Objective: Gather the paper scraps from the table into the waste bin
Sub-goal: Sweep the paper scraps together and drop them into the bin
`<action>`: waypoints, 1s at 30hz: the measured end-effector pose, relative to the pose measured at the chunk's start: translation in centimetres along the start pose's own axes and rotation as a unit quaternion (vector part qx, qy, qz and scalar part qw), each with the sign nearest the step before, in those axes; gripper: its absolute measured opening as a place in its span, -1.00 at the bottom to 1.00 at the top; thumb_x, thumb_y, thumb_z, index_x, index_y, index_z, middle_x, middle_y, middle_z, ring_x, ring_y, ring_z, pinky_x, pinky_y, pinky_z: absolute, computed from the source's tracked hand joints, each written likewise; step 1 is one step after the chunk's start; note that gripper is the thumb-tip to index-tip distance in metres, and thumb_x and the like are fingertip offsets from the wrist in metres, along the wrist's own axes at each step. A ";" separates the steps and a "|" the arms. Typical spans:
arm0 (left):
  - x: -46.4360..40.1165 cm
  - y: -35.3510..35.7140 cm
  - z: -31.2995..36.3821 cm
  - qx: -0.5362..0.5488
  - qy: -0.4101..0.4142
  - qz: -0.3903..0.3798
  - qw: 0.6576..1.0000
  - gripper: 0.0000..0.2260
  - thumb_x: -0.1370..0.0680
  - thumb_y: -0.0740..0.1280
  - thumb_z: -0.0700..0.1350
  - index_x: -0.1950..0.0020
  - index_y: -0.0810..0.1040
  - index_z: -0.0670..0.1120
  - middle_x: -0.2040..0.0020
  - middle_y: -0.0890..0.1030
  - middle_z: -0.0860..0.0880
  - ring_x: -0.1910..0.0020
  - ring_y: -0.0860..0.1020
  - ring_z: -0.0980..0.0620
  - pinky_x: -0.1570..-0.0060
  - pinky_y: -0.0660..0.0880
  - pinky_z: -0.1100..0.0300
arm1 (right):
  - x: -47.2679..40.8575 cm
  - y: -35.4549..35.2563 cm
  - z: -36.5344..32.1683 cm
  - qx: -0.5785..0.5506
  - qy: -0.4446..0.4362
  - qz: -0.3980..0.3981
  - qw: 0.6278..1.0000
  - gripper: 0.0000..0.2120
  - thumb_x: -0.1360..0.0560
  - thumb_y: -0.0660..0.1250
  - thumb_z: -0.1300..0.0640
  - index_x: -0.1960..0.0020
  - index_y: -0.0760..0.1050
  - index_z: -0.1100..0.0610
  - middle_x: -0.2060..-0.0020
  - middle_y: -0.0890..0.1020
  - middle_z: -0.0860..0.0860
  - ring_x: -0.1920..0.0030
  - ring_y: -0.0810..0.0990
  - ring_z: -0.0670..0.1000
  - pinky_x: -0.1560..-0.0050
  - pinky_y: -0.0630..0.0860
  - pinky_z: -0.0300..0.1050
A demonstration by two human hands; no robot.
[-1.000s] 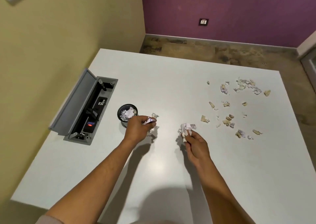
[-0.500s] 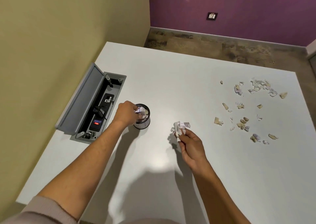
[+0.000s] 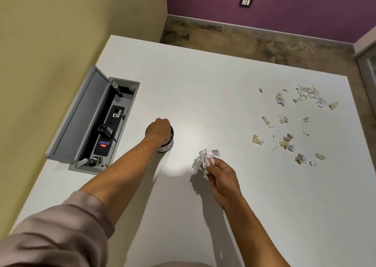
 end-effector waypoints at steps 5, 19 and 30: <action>-0.2 0.7 0.1 -0.028 0.008 -0.011 1.000 -0.82 -0.53 0.22 -0.28 -0.07 0.54 -0.23 -0.10 0.60 -0.19 -0.06 0.59 -0.14 0.22 0.44 0.15 | -0.6 0.7 0.3 0.005 0.003 -0.008 1.000 -0.84 -0.51 0.34 0.33 -0.05 0.63 0.24 0.09 0.73 0.05 0.13 0.68 -0.07 0.10 0.57 -0.33; 1.6 -0.5 -0.9 0.115 0.001 0.000 0.993 -0.74 -0.48 0.27 -0.26 -0.15 0.56 -0.17 -0.10 0.60 -0.17 -0.06 0.58 -0.19 0.09 0.52 0.10 | -0.3 1.4 -0.3 0.004 0.000 -0.019 1.000 -0.81 -0.52 0.31 0.38 0.06 0.64 0.17 0.22 0.72 0.00 0.25 0.66 -0.13 0.23 0.54 -0.38; 3.7 -2.8 -2.2 0.195 -0.005 0.062 0.979 -0.64 -0.41 0.45 -0.22 -0.17 0.60 0.04 -0.15 0.63 -0.03 -0.16 0.55 -0.11 -0.14 0.52 0.01 | 0.1 2.2 -0.1 0.014 -0.001 -0.032 0.999 -0.81 -0.53 0.29 0.39 0.07 0.62 0.17 0.29 0.72 -0.04 0.30 0.66 -0.18 0.30 0.52 -0.40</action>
Point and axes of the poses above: each hand's wrist, its own x-axis away from the middle knuckle, its own y-axis out of the palm, z = x × y, the point moved 3 cm from there along -x, towards the middle knuckle
